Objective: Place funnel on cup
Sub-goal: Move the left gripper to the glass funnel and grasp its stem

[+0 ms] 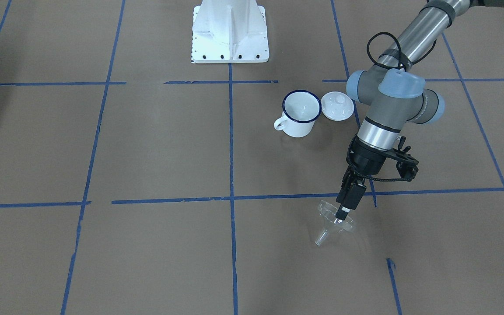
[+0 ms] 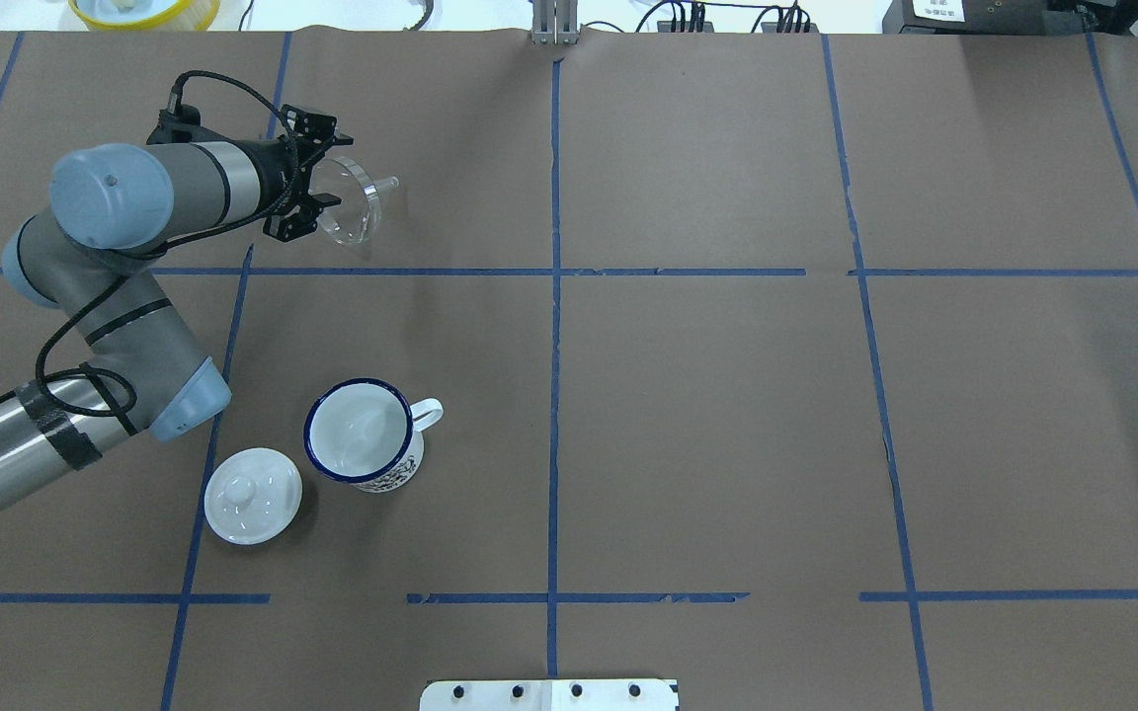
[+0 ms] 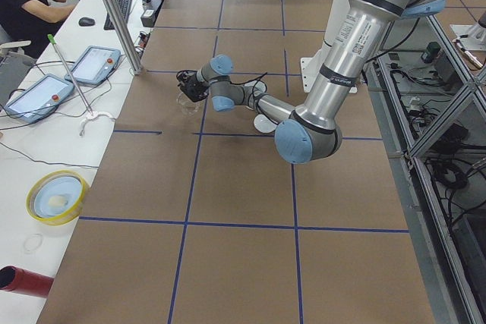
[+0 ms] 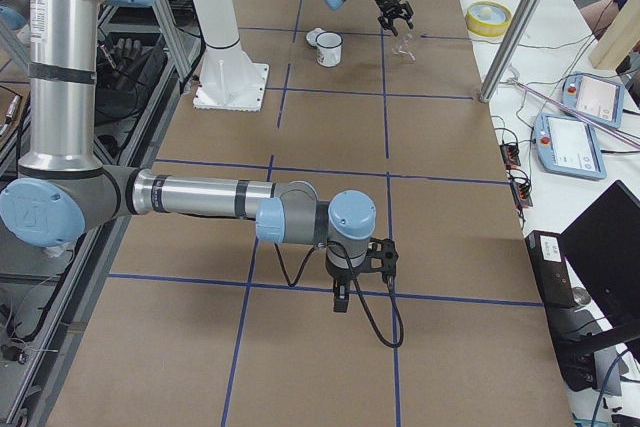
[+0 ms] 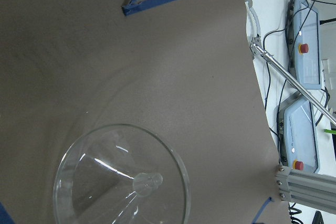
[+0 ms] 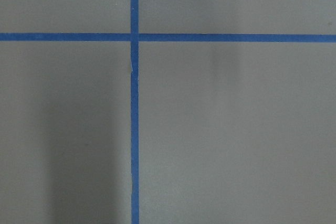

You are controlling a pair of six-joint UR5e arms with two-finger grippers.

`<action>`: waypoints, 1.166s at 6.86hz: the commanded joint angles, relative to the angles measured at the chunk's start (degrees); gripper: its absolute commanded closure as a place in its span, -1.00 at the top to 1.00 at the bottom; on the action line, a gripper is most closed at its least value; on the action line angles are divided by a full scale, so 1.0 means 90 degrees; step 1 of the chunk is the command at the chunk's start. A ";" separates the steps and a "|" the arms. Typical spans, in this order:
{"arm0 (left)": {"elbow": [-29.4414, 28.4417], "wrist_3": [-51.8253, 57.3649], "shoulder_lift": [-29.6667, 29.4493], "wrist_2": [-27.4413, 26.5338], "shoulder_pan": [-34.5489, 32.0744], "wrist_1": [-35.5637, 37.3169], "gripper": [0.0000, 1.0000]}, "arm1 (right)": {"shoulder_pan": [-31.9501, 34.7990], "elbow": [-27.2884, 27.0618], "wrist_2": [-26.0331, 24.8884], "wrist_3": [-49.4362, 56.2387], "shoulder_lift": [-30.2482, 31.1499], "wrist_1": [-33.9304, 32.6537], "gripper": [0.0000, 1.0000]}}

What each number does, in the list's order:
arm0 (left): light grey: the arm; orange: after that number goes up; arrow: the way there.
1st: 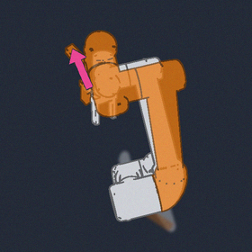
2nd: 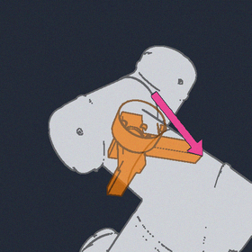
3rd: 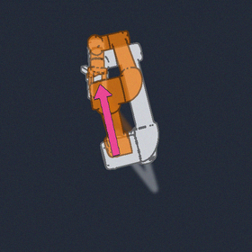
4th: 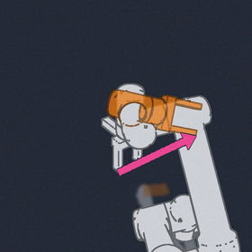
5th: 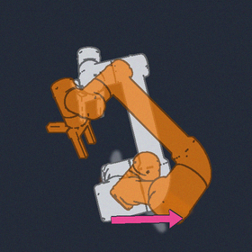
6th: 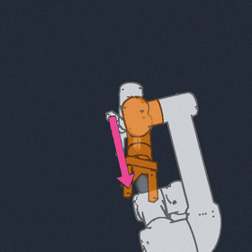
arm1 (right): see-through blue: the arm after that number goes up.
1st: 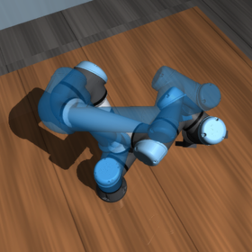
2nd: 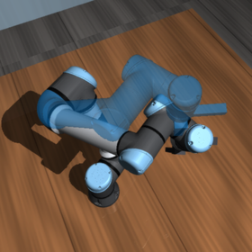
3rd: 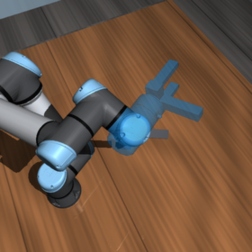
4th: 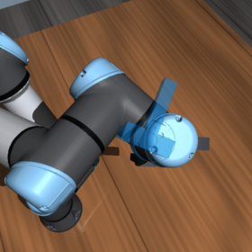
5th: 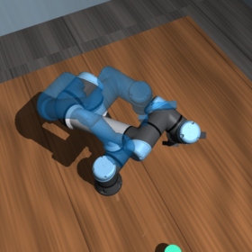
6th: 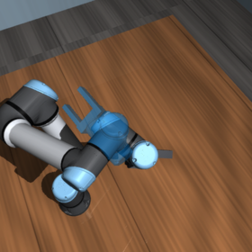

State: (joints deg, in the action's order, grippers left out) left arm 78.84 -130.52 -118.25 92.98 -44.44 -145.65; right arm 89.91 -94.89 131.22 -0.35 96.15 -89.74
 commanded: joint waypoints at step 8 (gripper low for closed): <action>-0.0518 0.0049 -0.0162 -0.0253 0.0006 -0.0321 -0.31 | 0.0000 -0.0003 0.0000 0.0000 0.0000 0.0000 1.00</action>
State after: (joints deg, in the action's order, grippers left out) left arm 74.22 -130.11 -119.57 90.73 -44.38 -148.50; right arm 89.91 -94.92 131.22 -0.35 96.15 -89.74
